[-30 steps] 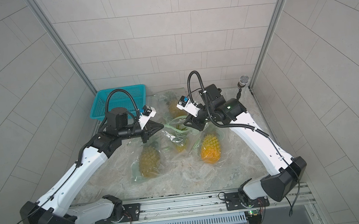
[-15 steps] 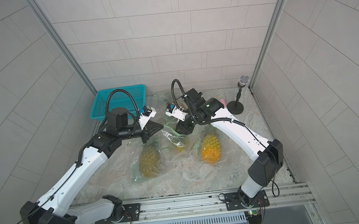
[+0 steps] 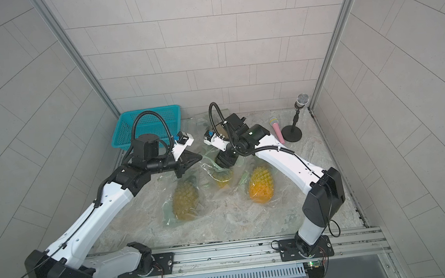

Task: Open the zip-top bag and take out the pineapple
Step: Pick up the pineapple from the zipper food storage bag.

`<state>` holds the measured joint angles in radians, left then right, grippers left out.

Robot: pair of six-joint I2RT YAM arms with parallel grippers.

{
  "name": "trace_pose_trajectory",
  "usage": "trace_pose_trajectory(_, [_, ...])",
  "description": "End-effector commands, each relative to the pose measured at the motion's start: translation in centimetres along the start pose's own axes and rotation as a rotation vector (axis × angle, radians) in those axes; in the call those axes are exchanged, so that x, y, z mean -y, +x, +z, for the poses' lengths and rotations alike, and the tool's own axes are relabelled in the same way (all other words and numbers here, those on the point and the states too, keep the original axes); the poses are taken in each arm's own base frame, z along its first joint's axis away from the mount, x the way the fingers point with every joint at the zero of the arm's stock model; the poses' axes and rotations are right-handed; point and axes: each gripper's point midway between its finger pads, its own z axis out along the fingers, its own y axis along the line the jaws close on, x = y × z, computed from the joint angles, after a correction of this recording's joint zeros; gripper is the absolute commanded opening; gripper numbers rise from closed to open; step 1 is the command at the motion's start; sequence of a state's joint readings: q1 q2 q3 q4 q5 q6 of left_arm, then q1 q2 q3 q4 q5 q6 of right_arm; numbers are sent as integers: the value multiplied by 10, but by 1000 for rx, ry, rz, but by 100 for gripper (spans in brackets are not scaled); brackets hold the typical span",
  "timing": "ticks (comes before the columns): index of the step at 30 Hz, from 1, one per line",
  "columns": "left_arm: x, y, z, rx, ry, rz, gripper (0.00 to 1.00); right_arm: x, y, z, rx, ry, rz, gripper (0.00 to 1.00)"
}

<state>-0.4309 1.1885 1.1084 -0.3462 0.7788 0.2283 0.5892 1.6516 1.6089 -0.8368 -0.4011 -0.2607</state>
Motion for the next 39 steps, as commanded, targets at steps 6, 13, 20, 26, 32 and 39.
trace_pose_trajectory(6, [-3,-3,1,-7,-19,30,0,-3,18,30,-69,-35,30,63])
trace_pose_trajectory(13, [-6,-1,0,-14,-38,32,0,-4,36,45,-129,-48,46,53])
trace_pose_trajectory(20, [-10,-3,-1,-2,-69,28,0,-8,30,31,-123,-60,44,2])
trace_pose_trajectory(26, [-15,-11,-7,43,-116,19,37,-9,10,3,-18,-42,48,0])
trace_pose_trajectory(32, [-32,-22,-21,107,-244,-58,62,-1,-13,-32,160,-20,121,0])
trace_pose_trajectory(39, [-63,-32,-49,193,-436,-191,66,14,-39,-92,409,42,201,0])
